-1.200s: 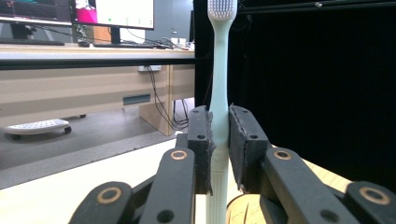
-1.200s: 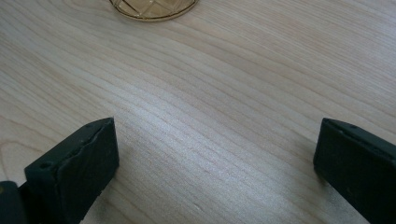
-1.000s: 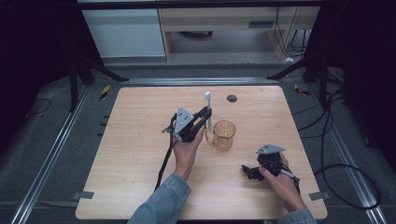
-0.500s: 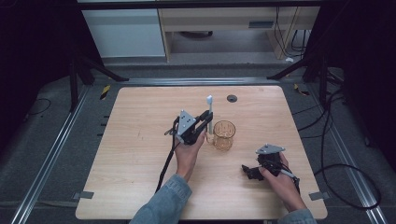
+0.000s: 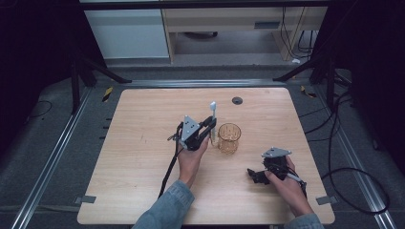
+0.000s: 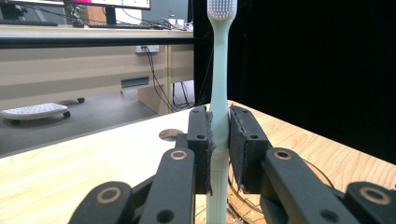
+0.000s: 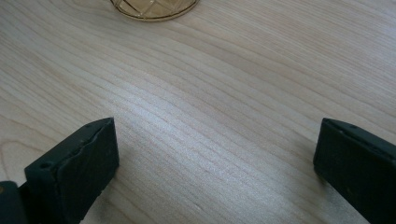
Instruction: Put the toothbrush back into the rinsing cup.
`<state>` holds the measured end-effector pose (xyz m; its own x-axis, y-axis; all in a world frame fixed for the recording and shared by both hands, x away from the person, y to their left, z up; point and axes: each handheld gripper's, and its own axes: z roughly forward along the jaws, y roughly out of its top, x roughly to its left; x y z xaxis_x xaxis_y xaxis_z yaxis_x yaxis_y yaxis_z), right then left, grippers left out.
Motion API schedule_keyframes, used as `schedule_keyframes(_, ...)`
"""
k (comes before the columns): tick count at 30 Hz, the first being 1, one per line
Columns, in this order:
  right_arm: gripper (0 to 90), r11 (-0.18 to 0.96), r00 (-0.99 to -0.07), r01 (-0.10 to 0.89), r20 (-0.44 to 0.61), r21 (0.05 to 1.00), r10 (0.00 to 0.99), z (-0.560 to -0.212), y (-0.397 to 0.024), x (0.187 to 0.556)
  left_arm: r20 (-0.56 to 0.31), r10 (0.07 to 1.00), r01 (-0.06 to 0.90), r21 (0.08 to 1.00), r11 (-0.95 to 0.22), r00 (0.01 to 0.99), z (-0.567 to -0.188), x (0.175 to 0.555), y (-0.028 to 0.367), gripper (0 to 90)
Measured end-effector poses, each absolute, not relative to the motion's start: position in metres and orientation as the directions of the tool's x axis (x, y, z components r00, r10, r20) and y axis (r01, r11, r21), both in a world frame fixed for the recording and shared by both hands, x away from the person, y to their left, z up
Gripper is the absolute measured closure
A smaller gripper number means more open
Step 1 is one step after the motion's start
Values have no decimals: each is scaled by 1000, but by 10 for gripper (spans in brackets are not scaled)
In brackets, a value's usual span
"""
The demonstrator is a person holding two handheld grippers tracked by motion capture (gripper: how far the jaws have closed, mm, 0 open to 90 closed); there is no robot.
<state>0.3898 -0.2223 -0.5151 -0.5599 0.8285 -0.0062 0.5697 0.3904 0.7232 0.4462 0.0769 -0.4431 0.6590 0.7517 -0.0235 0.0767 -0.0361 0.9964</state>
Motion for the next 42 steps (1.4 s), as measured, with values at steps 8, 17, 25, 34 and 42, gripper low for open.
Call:
schedule_keyframes(8,4,390,-560,570,-6,723,829,-515,-222,390,-17,751,81,995,-49,661,-447,444,77,784)
schedule_keyframes(17,4,390,-560,570,-6,723,829,-515,-222,390,-7,754,89,994,-69,657,-454,441,80,784)
schedule_keyframes(25,4,390,-560,570,-6,723,829,-515,-222,390,24,752,84,991,-105,659,-456,439,78,784)
schedule_keyframes(34,4,390,-560,570,-6,723,829,-515,-222,390,10,752,103,989,-104,660,-461,439,77,784)
schedule_keyframes(42,4,390,-560,570,-6,723,829,-515,-222,390,12,750,111,987,-114,662,-464,440,77,783)
